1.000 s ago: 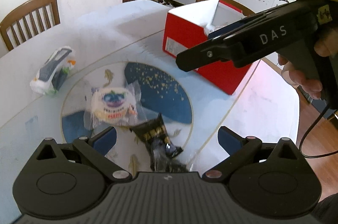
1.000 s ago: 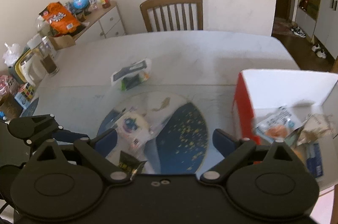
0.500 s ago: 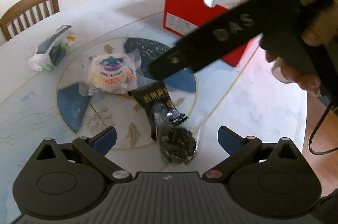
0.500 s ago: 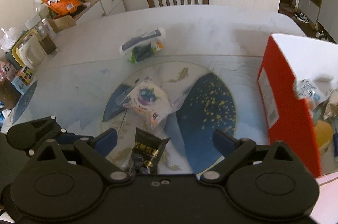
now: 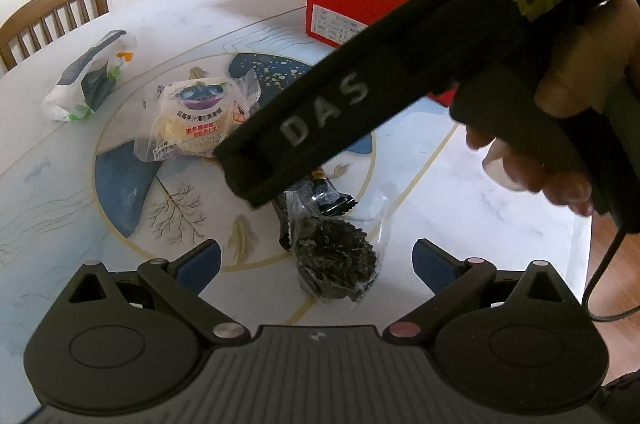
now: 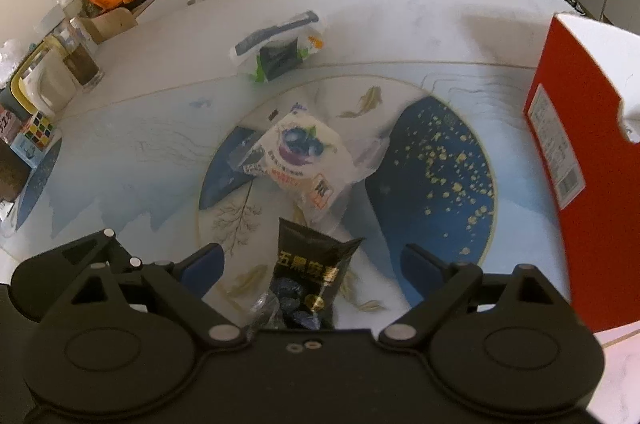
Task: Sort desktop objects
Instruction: 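Grasp the black snack packet with the right tool while the left tool closes on it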
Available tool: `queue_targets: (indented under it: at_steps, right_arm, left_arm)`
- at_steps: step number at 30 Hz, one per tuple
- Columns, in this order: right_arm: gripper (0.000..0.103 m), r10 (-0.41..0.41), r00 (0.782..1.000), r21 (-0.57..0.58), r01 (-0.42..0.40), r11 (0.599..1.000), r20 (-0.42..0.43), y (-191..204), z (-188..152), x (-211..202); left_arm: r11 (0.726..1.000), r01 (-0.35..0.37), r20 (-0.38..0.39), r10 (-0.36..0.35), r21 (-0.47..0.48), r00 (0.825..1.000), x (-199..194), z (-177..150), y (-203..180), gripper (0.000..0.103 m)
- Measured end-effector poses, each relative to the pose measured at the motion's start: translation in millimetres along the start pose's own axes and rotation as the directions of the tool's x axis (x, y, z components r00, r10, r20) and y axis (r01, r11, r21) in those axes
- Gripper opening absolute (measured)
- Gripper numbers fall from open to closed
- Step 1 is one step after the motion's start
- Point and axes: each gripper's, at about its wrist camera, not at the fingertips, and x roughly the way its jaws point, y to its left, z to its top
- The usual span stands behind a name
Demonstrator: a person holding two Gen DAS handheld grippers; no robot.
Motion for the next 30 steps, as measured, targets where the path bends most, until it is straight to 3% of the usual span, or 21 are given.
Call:
queue_targets:
  at_steps: [11, 16, 24, 30]
  right_arm:
    - [0.081, -0.017, 0.999, 0.048, 0.018, 0.999, -0.033, 1.8, -3.9, 17.5]
    - [0.077, -0.016, 0.999, 0.062, 0.018, 0.998, -0.039, 1.1, -4.9, 19.7]
    - [0.064, -0.014, 0.999, 0.074, 0.018, 0.997, -0.047, -1.3, -4.8, 21.6]
    - [0.051, -0.014, 0.999, 0.079, 0.017, 0.997, -0.043, -2.1, -5.1, 21.2]
  left_arm:
    - [1.0, -0.01, 0.002, 0.01, -0.007, 1.0, 7.5, -3.5, 0.0, 0.099]
    - [1.0, -0.022, -0.007, 0.022, 0.007, 1.0, 9.7, -4.7, -2.2, 0.077]
    - [0.999, -0.025, -0.012, 0.026, 0.027, 1.0, 8.5, -7.0, -5.4, 0.061]
    - [1.0, -0.008, -0.014, 0.008, 0.025, 1.0, 7.3, -6.0, -5.8, 0.041]
